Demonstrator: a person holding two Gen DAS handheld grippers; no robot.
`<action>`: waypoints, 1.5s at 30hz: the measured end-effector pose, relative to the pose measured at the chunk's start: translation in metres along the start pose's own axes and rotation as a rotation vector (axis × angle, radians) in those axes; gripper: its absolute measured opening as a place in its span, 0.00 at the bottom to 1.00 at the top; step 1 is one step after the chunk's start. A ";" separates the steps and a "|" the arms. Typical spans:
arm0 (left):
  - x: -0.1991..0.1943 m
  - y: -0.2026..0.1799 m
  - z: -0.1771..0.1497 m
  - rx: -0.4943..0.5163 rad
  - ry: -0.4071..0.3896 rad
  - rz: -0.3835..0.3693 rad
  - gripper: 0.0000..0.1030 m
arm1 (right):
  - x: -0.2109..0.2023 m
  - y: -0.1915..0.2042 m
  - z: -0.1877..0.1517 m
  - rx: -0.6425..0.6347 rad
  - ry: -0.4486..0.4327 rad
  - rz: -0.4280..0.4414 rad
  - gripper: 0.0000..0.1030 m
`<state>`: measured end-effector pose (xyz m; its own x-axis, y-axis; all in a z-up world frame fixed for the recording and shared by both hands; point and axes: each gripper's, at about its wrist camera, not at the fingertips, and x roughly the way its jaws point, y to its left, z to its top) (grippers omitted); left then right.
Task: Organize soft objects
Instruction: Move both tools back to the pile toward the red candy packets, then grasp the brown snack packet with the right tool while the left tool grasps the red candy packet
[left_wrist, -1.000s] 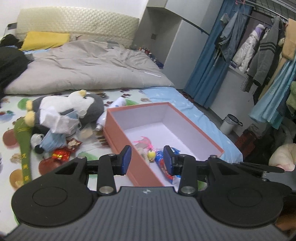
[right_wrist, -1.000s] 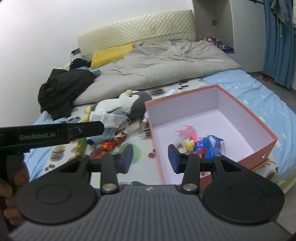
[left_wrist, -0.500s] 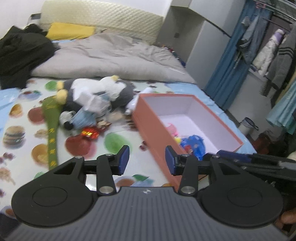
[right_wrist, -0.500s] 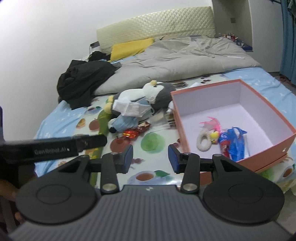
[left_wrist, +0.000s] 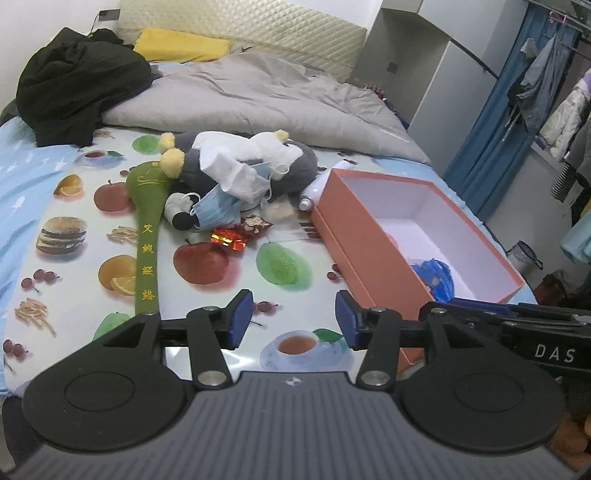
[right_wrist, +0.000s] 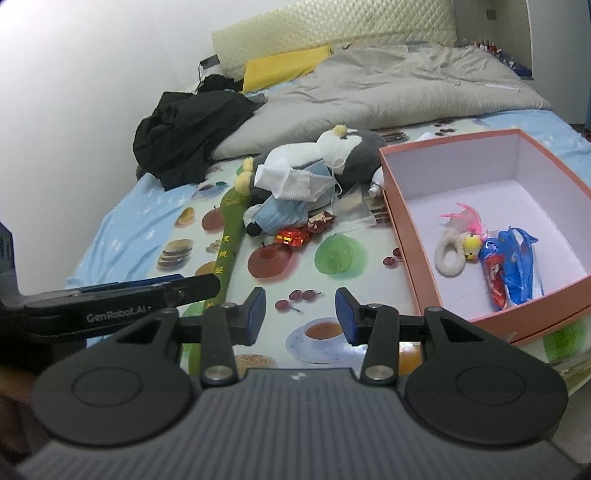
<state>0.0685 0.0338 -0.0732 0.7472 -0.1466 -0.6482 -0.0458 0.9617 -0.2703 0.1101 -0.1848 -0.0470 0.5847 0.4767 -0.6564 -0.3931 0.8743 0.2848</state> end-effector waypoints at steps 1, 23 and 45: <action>0.005 0.002 0.001 -0.002 0.001 0.005 0.55 | 0.003 -0.001 0.002 0.002 0.006 0.002 0.44; 0.180 0.064 0.045 0.003 0.117 0.075 0.63 | 0.165 -0.022 0.075 0.011 0.159 0.029 0.64; 0.279 0.093 0.058 0.060 0.142 0.057 0.67 | 0.331 -0.052 0.094 0.203 0.300 0.044 0.59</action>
<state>0.3109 0.0956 -0.2380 0.6433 -0.1188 -0.7563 -0.0423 0.9809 -0.1900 0.3908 -0.0642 -0.2132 0.3246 0.4923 -0.8076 -0.2470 0.8684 0.4301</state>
